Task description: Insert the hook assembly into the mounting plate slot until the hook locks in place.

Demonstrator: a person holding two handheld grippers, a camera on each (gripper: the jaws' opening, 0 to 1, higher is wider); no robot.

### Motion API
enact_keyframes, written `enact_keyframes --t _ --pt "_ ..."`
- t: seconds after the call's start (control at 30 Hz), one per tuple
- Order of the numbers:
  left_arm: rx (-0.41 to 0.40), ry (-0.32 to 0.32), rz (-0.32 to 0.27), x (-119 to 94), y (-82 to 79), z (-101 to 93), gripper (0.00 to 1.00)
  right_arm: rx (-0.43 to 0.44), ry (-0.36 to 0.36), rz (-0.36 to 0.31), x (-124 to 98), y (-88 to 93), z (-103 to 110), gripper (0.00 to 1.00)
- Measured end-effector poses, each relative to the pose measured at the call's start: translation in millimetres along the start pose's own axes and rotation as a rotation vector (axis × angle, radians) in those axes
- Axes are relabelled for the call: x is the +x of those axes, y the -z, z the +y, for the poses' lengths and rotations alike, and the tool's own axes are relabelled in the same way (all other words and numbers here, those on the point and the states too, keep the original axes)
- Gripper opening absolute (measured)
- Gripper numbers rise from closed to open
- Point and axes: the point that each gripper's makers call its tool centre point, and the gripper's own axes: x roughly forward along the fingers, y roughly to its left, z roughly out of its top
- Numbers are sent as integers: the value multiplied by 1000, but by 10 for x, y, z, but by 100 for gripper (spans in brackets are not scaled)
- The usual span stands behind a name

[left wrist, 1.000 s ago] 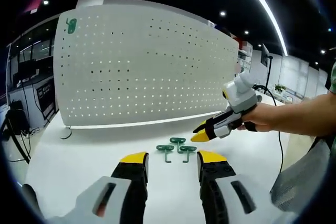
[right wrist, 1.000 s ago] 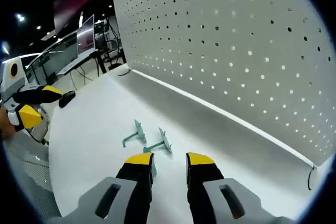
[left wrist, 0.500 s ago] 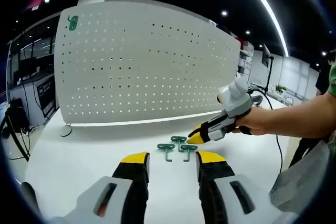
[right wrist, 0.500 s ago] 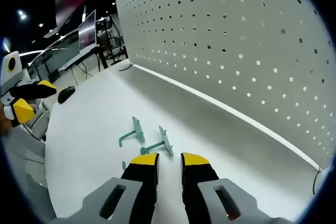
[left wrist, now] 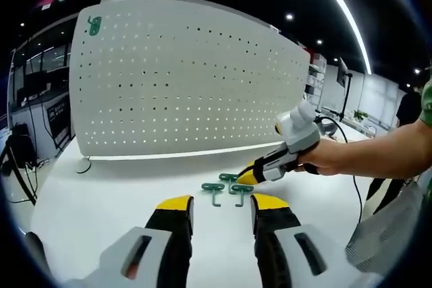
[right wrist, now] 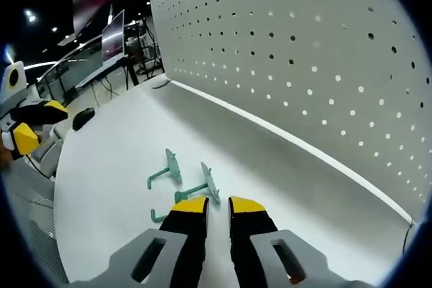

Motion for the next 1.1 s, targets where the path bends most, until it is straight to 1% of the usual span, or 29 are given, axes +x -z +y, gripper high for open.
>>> enact_keyframes --t 0.17,0.27,0.6,0.93,1.1 --pt "-4 2 2 1 7 5 34 -6 -5 4 31 12 19 10" --pt "-6 2 2 1 10 6 34 -8 0 7 39 26 10 7" --pt "-9 3 8 2 18 13 33 -14 2 1 66 8 -2 4" --pt "-8 5 6 1 12 5 32 -17 3 1 37 7 7 2" --pt "-9 5 3 -2 3 7 32 -14 9 -8 -12 -46 -4 2"
